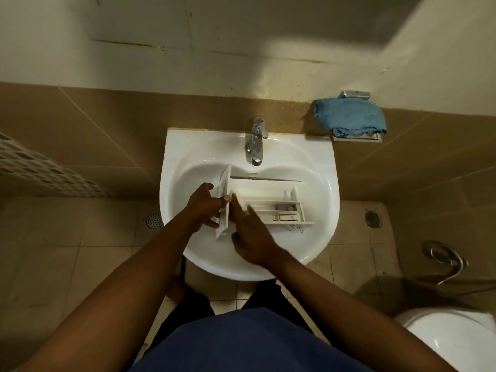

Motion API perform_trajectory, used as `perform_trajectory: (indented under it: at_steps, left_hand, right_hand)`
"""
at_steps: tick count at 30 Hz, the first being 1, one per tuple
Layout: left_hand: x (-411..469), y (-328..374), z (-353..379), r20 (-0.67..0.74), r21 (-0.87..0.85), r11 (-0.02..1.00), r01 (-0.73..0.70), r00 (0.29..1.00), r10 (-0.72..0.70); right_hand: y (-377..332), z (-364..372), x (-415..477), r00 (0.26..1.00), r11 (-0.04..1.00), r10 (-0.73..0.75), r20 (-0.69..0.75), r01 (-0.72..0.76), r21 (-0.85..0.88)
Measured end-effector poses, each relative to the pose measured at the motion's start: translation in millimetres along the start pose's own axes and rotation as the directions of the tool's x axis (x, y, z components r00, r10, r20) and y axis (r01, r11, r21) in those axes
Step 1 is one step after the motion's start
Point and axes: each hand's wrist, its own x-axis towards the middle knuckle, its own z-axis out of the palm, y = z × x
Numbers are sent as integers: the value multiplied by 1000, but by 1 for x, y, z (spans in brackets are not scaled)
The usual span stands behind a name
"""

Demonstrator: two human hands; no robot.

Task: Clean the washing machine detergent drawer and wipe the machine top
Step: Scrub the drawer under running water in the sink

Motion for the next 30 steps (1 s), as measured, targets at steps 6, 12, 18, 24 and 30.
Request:
perform_trajectory:
  at_steps: [6, 12, 18, 24, 30]
  left_hand:
    - [-5, 9, 2, 6, 64, 998, -28, 1000, 28]
    - [-16, 7, -3, 179, 91, 995, -40, 984, 23]
    - [-12, -1, -2, 261, 16, 998, -54, 964, 48]
    - [-3, -6, -12, 313, -82, 996, -34, 948, 58]
    - [-5, -9, -15, 342, -107, 993, -56, 935, 90]
  right_hand:
    - [22, -34, -3, 992, 986, 39, -119, -19, 167]
    - [42, -77, 83, 725, 241, 689, 0, -229, 943]
    - [39, -102, 120, 724, -184, 625, 290, -225, 957]
    - [42, -83, 118, 711, -98, 611, 347, -368, 925]
    - [1, -44, 64, 798, 96, 513, 317, -421, 902]
